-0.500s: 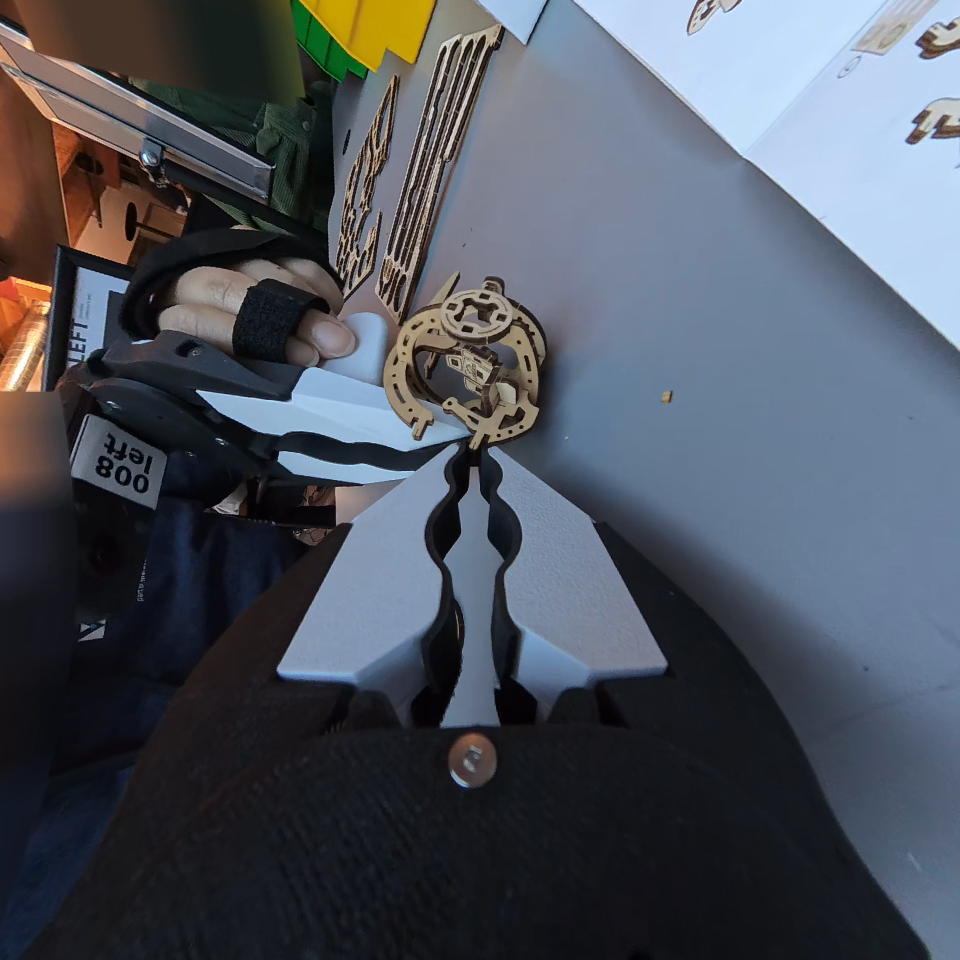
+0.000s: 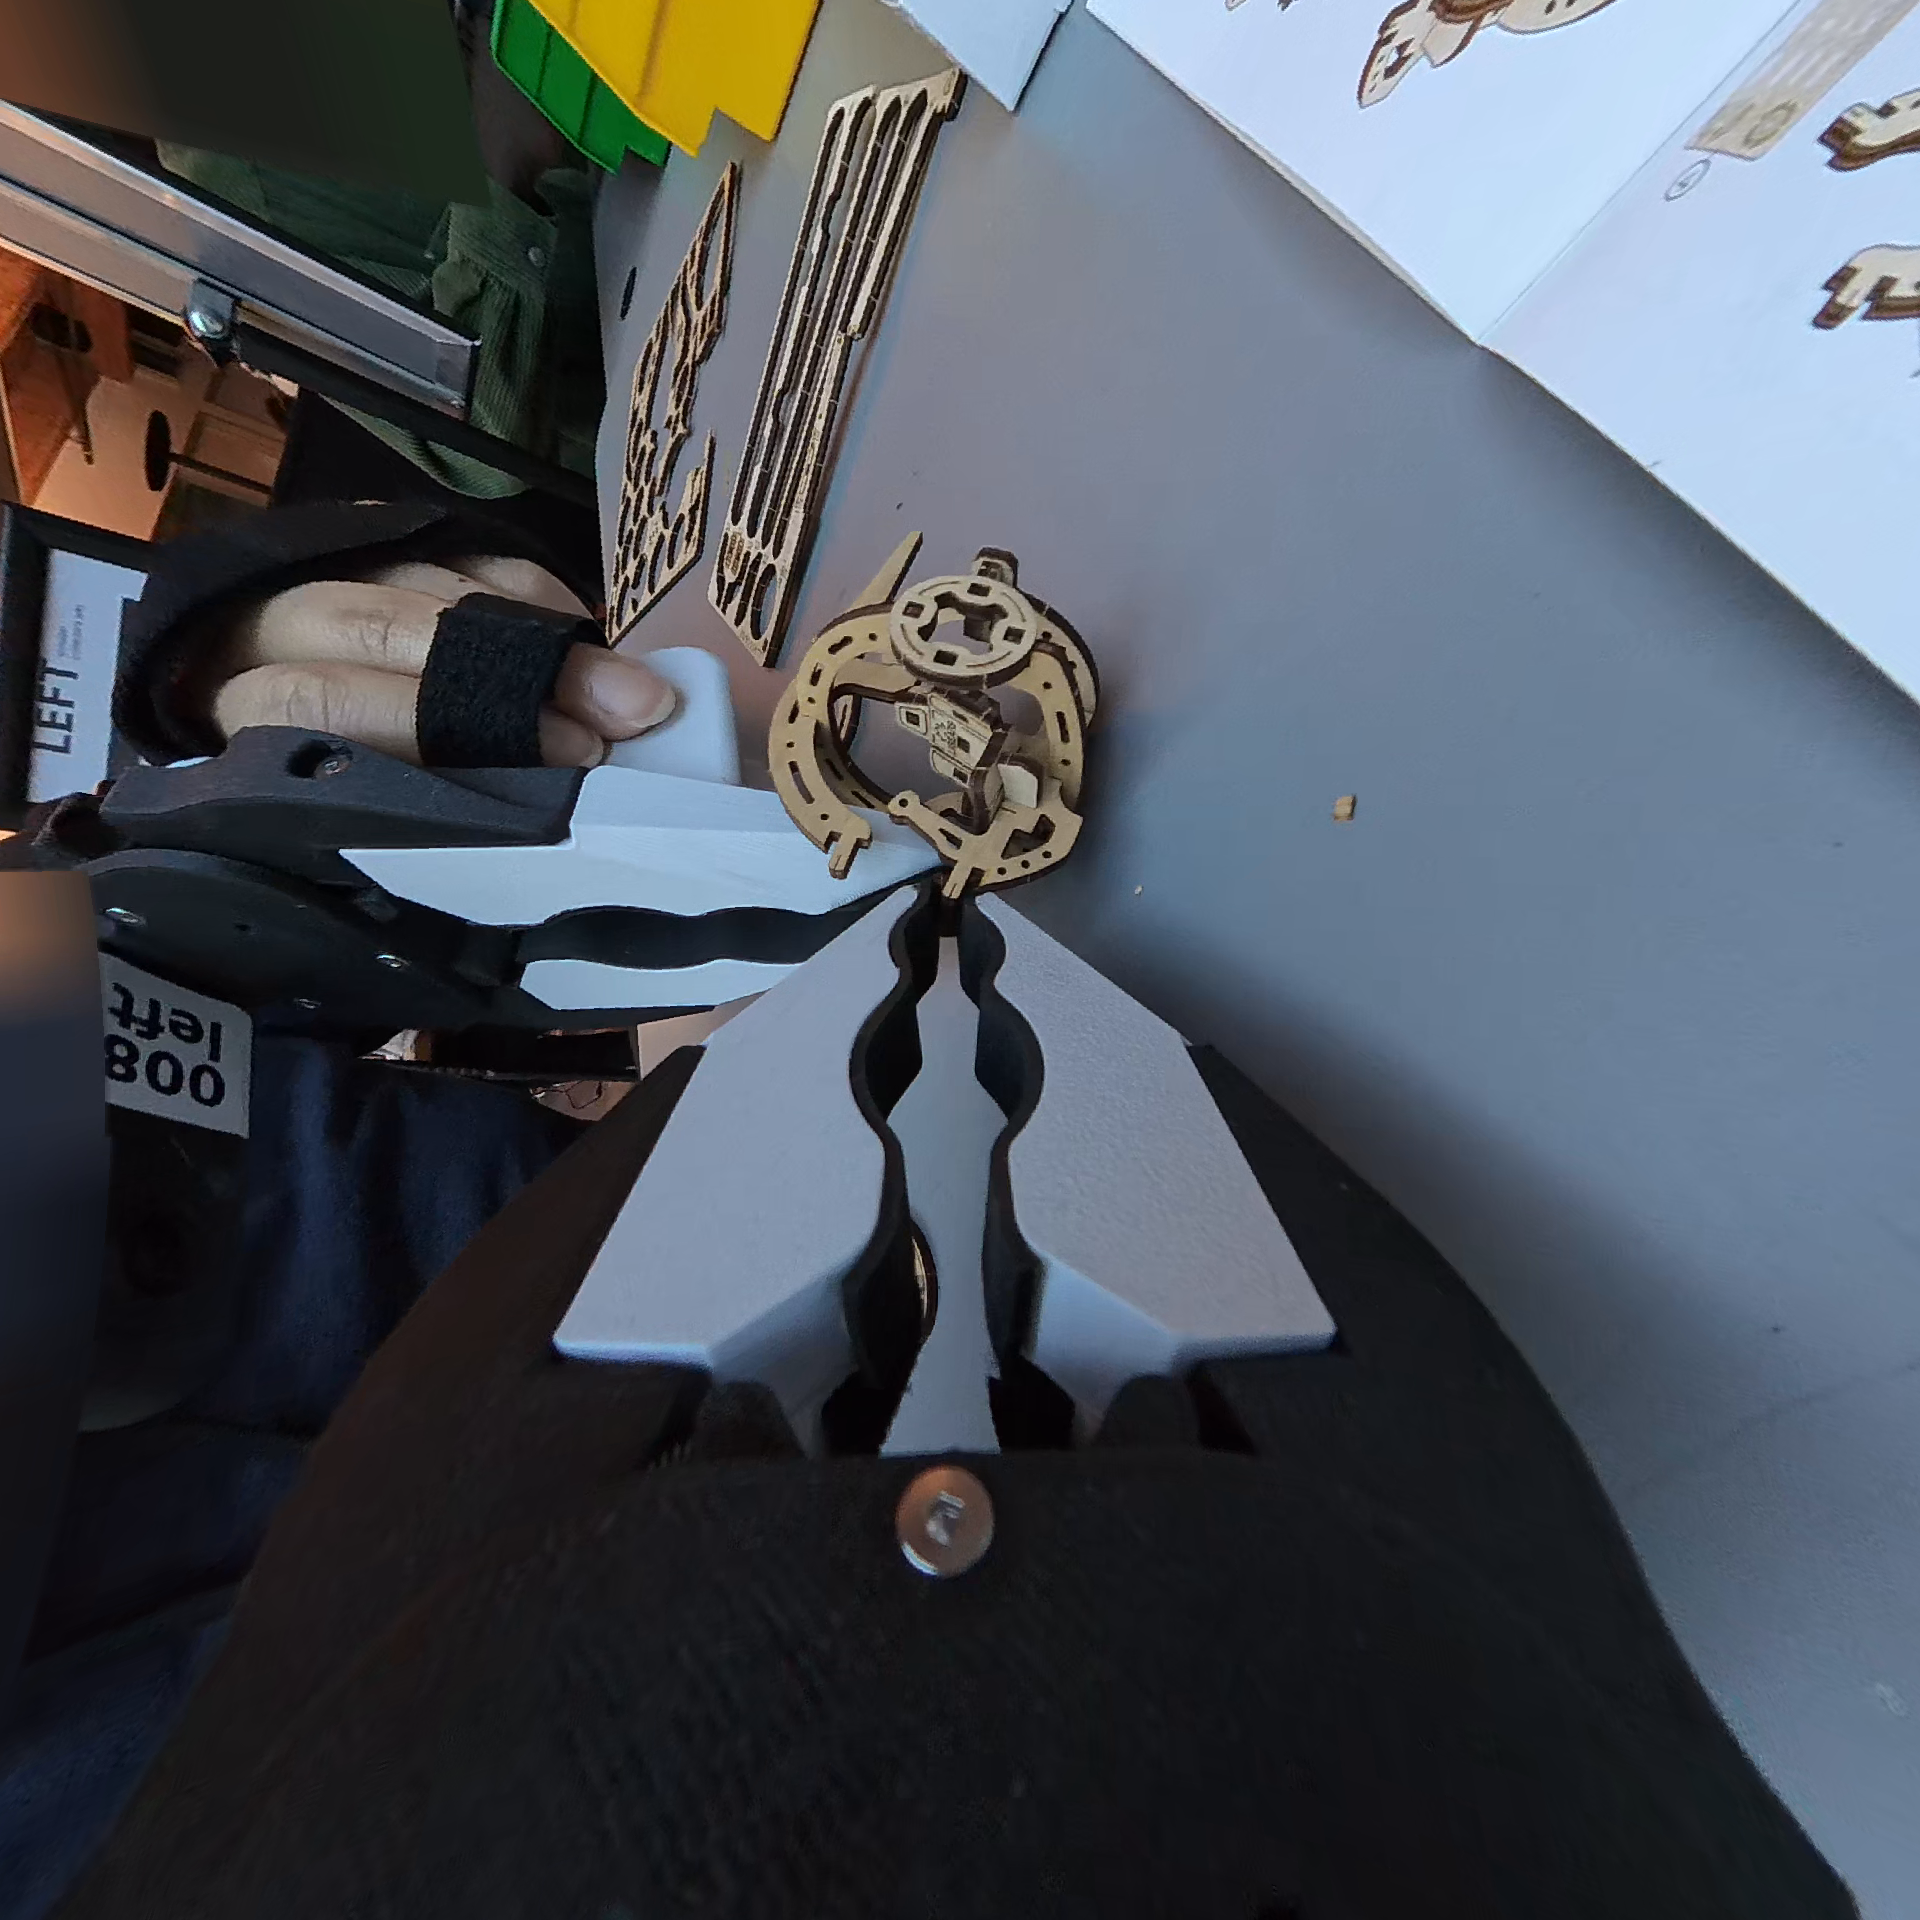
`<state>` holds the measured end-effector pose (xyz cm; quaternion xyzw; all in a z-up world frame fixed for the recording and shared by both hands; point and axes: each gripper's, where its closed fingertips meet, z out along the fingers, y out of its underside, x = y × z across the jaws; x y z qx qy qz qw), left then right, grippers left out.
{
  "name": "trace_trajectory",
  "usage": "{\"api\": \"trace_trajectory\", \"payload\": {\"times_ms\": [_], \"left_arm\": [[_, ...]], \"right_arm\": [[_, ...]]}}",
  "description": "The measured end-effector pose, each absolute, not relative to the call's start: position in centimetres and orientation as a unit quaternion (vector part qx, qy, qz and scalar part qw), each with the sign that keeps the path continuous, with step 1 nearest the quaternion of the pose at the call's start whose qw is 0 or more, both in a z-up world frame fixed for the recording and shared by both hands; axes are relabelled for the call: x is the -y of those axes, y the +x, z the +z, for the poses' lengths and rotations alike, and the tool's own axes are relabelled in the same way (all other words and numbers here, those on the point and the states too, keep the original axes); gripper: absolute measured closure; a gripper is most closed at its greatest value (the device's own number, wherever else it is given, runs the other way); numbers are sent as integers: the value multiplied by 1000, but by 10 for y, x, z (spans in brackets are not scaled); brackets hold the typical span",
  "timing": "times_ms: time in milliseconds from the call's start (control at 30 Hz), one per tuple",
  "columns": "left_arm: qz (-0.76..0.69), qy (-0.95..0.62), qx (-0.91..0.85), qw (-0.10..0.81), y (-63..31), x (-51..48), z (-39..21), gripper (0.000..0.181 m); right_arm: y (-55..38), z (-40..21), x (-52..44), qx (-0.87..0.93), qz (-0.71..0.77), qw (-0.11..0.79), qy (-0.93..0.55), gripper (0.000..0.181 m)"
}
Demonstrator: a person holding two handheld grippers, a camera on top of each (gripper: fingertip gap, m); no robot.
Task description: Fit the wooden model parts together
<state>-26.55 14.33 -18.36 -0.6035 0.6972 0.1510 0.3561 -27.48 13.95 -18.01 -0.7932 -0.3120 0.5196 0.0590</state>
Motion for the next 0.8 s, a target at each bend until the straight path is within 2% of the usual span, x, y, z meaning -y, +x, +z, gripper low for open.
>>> {"api": "trace_trajectory", "payload": {"times_ms": [800], "left_arm": [[169,-629,-672,351,-268,-146,-185,173]], "right_arm": [[-277,-182,-141,330,495,85,-799,180]]}}
